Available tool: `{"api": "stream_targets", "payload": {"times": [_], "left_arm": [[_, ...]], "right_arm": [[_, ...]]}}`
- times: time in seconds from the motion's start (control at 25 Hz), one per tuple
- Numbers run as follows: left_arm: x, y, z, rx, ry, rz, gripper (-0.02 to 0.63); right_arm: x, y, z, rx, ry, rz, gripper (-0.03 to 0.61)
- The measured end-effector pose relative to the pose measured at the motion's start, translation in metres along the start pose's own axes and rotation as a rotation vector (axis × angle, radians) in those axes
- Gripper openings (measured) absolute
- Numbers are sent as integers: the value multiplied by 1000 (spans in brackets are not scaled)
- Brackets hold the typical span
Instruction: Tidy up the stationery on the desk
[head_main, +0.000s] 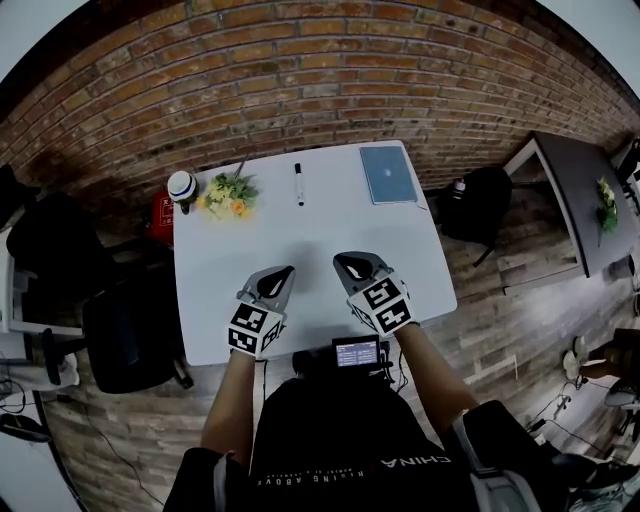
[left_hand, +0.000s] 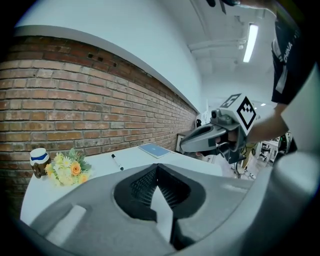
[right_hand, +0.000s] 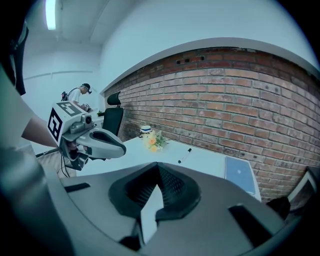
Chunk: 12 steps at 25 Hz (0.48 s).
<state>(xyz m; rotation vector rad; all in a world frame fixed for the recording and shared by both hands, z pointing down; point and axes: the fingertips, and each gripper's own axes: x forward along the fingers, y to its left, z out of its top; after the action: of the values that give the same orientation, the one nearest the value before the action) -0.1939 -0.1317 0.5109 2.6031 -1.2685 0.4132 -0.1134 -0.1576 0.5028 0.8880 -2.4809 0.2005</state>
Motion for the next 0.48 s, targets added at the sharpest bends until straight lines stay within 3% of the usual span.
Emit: {"api": "stream_targets", "payload": {"times": [0.48], "left_arm": [[6,-6,13,18,0,22,5]], "right_arm": [[-1,-6,11,-10,-34,33,8]]}}
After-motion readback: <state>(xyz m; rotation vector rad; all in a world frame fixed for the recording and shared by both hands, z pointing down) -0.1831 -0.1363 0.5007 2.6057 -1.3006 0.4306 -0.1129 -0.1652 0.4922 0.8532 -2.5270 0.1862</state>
